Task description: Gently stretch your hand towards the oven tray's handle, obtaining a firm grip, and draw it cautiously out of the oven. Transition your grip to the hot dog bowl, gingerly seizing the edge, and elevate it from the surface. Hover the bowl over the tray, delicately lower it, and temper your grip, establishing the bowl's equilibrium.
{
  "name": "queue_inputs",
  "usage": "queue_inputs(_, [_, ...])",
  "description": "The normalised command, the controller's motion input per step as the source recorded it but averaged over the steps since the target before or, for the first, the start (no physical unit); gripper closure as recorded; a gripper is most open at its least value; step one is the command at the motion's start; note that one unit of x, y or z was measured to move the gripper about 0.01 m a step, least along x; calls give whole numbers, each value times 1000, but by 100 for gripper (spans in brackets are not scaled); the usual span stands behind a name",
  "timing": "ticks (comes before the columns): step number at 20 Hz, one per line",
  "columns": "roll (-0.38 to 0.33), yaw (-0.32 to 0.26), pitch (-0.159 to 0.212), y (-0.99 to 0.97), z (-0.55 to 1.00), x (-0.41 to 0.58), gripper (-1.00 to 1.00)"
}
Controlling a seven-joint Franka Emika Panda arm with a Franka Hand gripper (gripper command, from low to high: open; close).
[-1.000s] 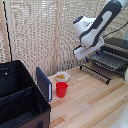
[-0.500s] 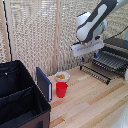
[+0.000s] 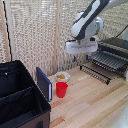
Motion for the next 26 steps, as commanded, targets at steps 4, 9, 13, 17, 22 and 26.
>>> queue_inputs(4, [3, -111, -112, 246, -331, 238, -100])
queue_inputs(9, [0, -82, -78, 76, -315, 228, -100])
queue_inputs(13, [0, -39, -12, 0, -285, 174, -100])
queue_inputs(17, [5, -21, 1, 0, -301, 158, -100])
queue_inputs(22, [20, -15, 1, 0, -318, 133, -100])
queue_inputs(26, [8, -1, 19, -20, -261, 97, -100])
